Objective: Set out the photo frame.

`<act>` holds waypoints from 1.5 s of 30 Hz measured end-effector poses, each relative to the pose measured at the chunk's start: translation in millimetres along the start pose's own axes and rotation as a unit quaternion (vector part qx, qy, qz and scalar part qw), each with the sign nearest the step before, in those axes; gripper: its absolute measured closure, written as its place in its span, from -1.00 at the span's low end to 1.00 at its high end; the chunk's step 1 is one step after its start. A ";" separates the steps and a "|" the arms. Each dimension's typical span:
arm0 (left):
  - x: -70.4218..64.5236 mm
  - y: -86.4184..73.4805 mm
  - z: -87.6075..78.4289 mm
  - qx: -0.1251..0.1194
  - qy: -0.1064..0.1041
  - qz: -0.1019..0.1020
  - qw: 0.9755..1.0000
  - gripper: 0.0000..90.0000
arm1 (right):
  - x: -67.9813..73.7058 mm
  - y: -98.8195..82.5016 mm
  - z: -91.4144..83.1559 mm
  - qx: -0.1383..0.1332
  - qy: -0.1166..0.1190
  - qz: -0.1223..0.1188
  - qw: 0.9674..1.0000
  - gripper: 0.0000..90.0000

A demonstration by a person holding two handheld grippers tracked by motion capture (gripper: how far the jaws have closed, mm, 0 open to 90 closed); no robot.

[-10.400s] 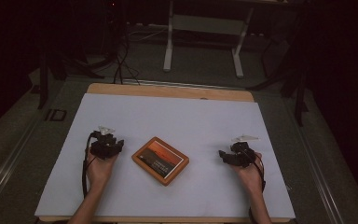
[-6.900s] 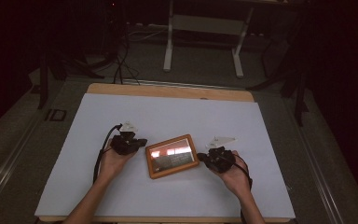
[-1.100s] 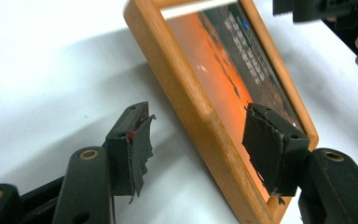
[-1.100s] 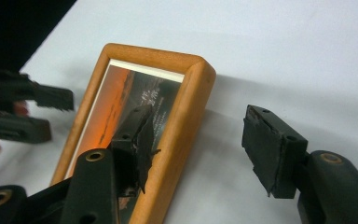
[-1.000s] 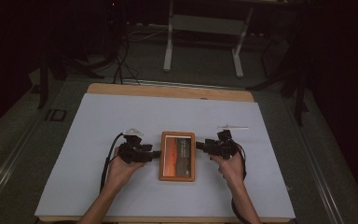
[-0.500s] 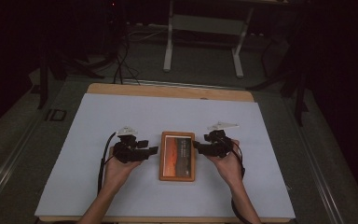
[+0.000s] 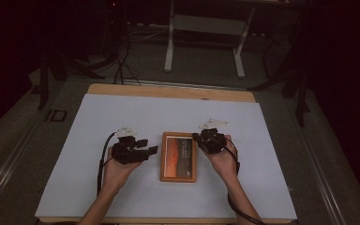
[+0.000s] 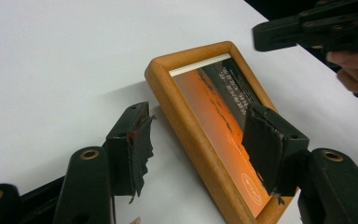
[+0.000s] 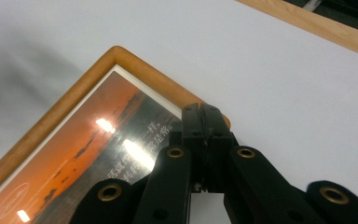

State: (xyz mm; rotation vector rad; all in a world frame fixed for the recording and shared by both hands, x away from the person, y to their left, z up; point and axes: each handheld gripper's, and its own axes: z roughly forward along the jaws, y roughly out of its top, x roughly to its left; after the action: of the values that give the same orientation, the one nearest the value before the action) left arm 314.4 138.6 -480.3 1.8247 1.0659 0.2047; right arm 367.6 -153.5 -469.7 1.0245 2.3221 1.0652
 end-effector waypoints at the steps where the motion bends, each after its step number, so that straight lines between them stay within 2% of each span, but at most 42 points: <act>1: -0.7 0.2 -0.5 -0.001 0.001 0.001 1.000 -0.07 | -0.1 0.7 2.3 0.003 0.000 -0.001 1.000 0.99; 10: -2.8 1.4 -2.8 -0.004 -0.001 0.003 1.000 -0.07 | 0.2 1.0 21.9 0.015 0.004 -0.019 1.000 0.99; 15: -4.3 2.5 -5.2 -0.008 -0.003 0.006 1.000 -0.08 | 1.2 0.6 27.5 0.019 -0.002 -0.022 1.000 0.99; 26: -6.6 3.4 -8.1 -0.014 -0.010 0.010 1.000 -0.13 | -0.5 -0.2 27.7 0.017 -0.006 -0.020 1.000 1.00; 33: -6.5 3.9 -9.5 -0.017 -0.013 0.007 1.000 -0.13 | -6.1 -4.6 28.2 0.020 -0.010 -0.009 1.000 1.00; 39: -9.1 4.1 -9.0 -0.015 -0.015 0.009 1.000 -0.14 | -12.6 -9.6 29.7 0.031 -0.017 0.005 0.999 1.00; 45: -10.5 3.6 -7.2 -0.012 -0.016 0.008 1.000 -0.14 | -17.8 -18.3 36.0 0.048 -0.036 0.001 0.998 1.00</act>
State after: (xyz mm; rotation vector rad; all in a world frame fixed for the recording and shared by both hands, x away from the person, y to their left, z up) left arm 306.2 135.1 -470.6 1.8110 1.0220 0.1962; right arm 392.4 -157.5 -506.0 1.0833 2.3337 0.9092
